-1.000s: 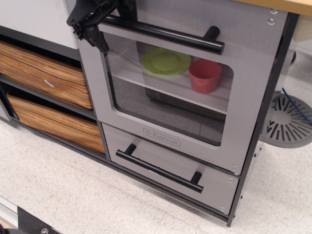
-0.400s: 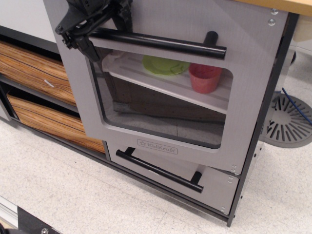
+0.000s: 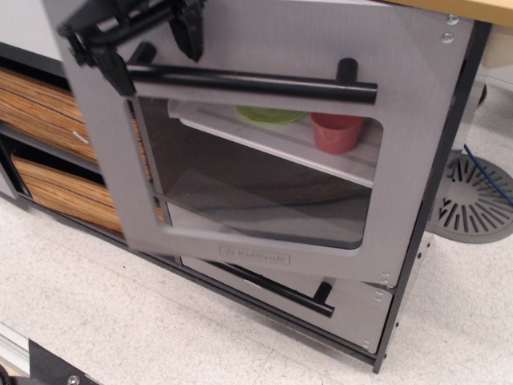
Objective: Open oven
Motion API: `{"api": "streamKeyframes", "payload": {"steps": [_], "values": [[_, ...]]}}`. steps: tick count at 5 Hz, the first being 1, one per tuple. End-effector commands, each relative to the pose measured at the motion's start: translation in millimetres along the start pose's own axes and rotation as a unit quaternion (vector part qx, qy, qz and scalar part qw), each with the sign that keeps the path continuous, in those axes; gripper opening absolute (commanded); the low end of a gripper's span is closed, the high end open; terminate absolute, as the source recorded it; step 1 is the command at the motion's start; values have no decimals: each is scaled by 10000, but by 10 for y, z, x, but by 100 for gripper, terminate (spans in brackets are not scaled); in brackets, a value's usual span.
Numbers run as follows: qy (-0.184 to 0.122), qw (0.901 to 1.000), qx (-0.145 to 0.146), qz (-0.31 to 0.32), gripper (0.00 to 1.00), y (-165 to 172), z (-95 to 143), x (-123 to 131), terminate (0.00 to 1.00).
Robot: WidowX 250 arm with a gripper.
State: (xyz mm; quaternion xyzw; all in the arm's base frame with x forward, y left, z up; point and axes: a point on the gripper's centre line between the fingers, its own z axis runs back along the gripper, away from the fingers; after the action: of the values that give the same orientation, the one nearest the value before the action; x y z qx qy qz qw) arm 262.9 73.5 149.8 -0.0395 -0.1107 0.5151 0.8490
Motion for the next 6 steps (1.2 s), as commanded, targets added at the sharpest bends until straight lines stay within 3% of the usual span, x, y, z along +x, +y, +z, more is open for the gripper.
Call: {"api": "streamKeyframes", "payload": {"steps": [1,2,4,6], "values": [[-145,9961,144,-862,100,-64,457,50,0],[219,9931,-62,-1148,100,-210,638,154,0],[-18,9945,-267,-1009,100,-421,575,383,0],[-611,9875,342,-1410,100,-397,119,395,0]]}}
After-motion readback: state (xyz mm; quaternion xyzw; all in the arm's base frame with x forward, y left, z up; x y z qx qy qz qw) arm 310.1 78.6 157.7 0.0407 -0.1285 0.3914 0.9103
